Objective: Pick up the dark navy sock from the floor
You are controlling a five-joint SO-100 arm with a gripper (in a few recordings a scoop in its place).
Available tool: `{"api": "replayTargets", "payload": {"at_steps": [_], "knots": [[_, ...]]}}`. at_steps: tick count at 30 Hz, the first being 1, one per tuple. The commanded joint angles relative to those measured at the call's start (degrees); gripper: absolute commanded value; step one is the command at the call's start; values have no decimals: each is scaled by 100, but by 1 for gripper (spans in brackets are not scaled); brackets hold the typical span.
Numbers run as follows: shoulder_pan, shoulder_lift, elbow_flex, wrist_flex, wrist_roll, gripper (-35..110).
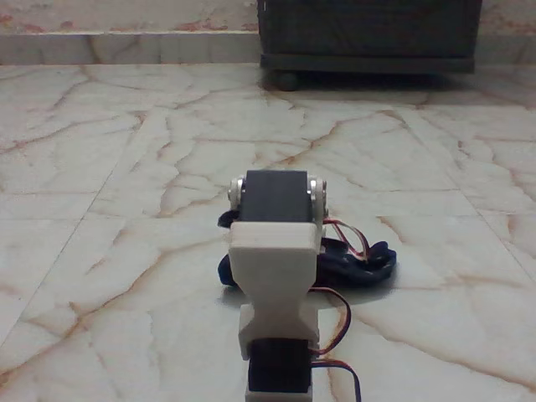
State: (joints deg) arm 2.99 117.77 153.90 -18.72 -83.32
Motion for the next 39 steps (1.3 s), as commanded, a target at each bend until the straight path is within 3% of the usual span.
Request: {"api": "replayTargets", "payload": {"at_steps": [1, 8, 13, 18, 25, 28, 35, 39], "knots": [[35, -123, -343, 88, 264, 0], [193, -1573, -1995, 923, 1828, 0], [316, -2725, -3542, 1802, 3850, 0], [360, -3507, -4860, 2689, 4983, 0], [299, -4790, -7031, 5071, 7102, 6], [132, -5467, -8200, 6539, 8376, 8], [-387, -7330, -11013, 7813, 8991, 9], [-404, -8007, -11672, 7726, 8930, 9]]}}
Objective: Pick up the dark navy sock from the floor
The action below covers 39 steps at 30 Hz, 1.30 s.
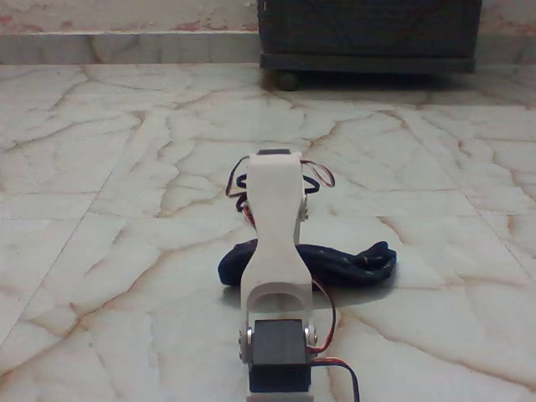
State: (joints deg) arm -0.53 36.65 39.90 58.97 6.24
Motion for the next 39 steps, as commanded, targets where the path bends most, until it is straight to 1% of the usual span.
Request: {"api": "replayTargets", "payload": {"at_steps": [1, 8, 10, 15, 17, 20, 22, 24, 26, 29, 32, 35, 37, 39], "knots": [[-53, 0, -334, -70, -53, 9], [-105, -1257, -1002, -396, -290, 9], [-149, -1494, -1187, -650, -325, 8], [-193, -1573, -1151, -1749, -1195, 4], [-193, -1652, -1107, -1828, -1477, 2], [-149, -1635, -1046, -1846, -1521, 0], [-97, -1450, -835, -1828, -1714, 0], [0, -1090, -387, -1758, -2188, 0], [62, -923, -404, -1617, -2241, 0], [0, -747, -431, -844, -2285, 0], [-35, -554, -431, -413, -2303, 0], [53, -483, -325, -281, -2391, 0], [79, -334, -255, 0, -2505, 0], [70, -220, -105, -44, -2584, 0]]}}
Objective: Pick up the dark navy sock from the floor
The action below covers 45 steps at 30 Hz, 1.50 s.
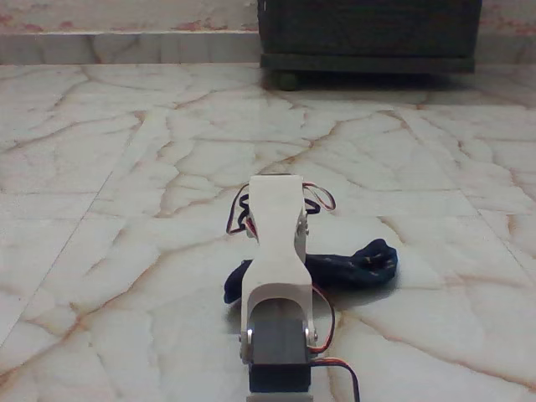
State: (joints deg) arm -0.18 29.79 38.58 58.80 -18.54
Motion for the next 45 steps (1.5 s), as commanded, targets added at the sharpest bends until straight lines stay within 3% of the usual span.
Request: {"api": "replayTargets", "payload": {"at_steps": [1, 10, 15, 31, 40, 45], "knots": [[35, 773, 545, -299, -141, 0], [325, 4298, 7163, -5704, -2171, 0], [387, 5599, 9185, -7576, -3164, 0], [352, 8974, 13175, -10679, -5959, 0], [202, 9976, 13799, -10688, -7453, 0], [237, 10143, 13799, -10521, -7541, 0]]}}
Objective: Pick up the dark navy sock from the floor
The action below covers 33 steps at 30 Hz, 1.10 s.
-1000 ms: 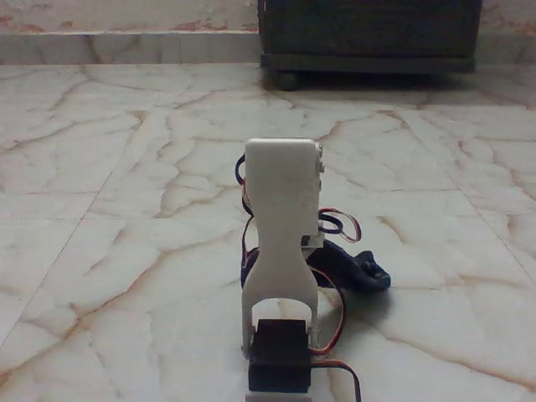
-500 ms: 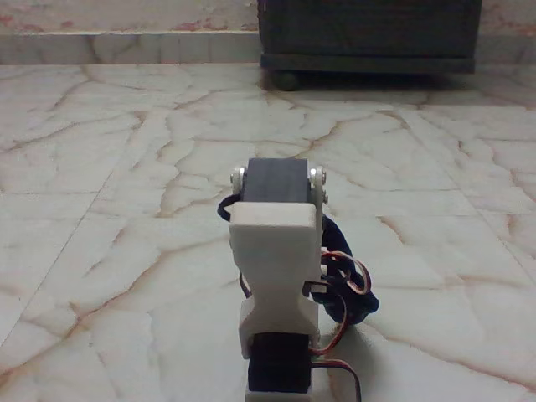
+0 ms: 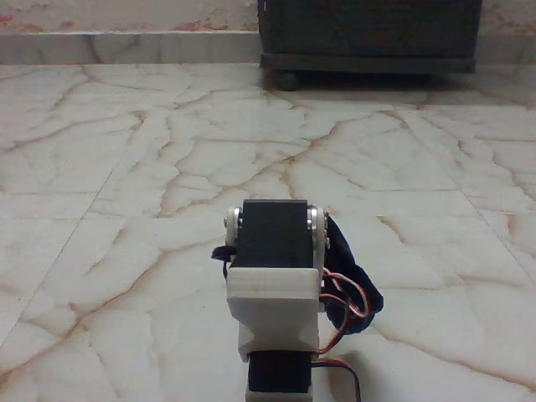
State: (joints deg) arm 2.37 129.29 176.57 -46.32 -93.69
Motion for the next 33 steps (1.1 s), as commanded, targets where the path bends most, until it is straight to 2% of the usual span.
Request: {"api": "replayTargets", "payload": {"at_steps": [1, 10, 19, 25, 33], "knots": [[-18, 246, 0, 0, 18, 0], [18, 1037, 9, -176, 44, 0], [123, 1055, 9, -158, 105, 0], [123, 1143, 9, 800, 149, 0], [167, 1125, 0, 835, 158, 0]]}}
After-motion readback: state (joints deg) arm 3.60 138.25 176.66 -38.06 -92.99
